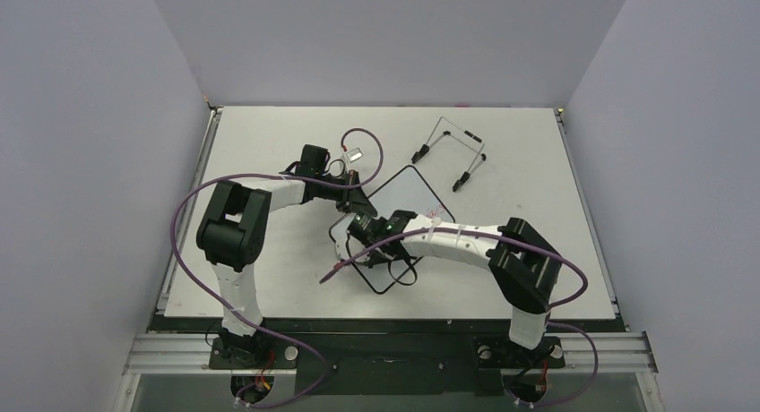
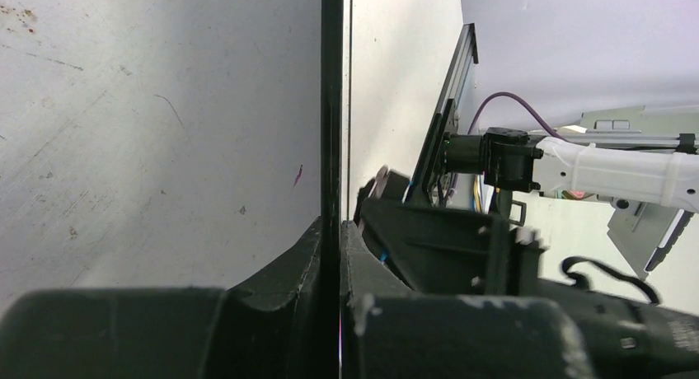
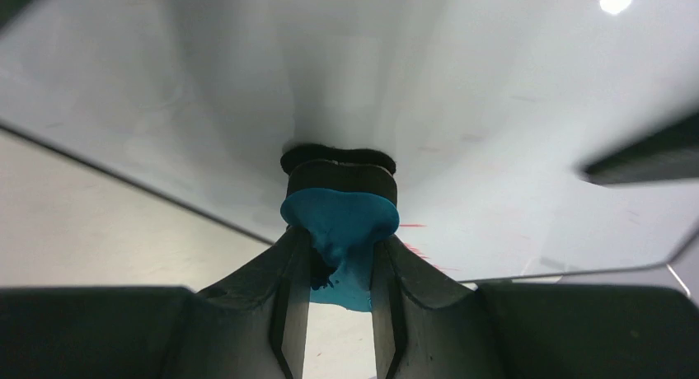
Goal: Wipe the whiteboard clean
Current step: Erase the whiteboard at the center of the board.
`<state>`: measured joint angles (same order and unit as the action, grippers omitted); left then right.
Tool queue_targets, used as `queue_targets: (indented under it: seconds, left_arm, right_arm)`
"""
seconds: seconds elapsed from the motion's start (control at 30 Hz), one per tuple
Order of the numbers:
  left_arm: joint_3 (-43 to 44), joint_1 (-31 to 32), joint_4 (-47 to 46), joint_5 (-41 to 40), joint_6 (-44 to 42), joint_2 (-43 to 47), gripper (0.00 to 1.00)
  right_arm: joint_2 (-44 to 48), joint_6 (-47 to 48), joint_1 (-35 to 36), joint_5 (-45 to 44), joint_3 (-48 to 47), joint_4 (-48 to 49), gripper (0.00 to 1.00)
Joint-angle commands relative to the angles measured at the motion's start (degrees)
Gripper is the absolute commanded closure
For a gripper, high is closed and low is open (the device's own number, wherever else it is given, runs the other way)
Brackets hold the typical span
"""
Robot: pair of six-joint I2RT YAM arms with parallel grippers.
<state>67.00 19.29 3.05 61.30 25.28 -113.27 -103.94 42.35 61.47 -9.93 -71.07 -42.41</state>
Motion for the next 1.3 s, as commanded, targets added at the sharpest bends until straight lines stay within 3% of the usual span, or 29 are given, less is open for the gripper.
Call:
queue_targets:
  seconds: [0.0, 0.2, 0.43, 0.53, 0.87, 1.03, 1.27]
  left_arm:
    - [0.1, 0.9, 0.2, -0.2, -2.1, 2.1, 1.0]
    - [0.2, 0.8, 0.2, -0.1, -2.2, 2.2, 1.0]
    - [0.5, 0.8, 0.1, -0.1, -2.1, 1.8, 1.0]
    - [0.5, 0.8, 0.1, -0.1, -2.1, 2.0, 1.0]
    - [0.0, 0.8, -0.1, 0.0, -2.1, 2.0, 1.0]
    - [-1.3, 0.8, -1.9, -0.6, -0.6, 2.7, 1.0]
    - [-4.9, 0.8, -9.0, -2.2, 3.3, 5.1, 1.0]
  right_arm:
    - [-0.9, -1.9, -5.9, -0.7, -7.9, 3.4, 1.0]
    - [-1.2, -0.4, -6.4, 0.4, -4.6, 1.7, 1.0]
    - [0.4, 2.3, 1.8, 1.7, 5.4, 0.6, 1.0]
    - [0.3, 1.9, 3.1, 1.5, 5.6, 0.4, 1.0]
    - [-0.7, -5.6, -8.9, -1.0, -2.6, 2.9, 1.0]
    - [0.1, -7.2, -10.3, 0.9, -1.1, 3.4, 1.0]
    - [2.0, -4.6, -1.4, 7.5, 5.9, 2.2, 1.0]
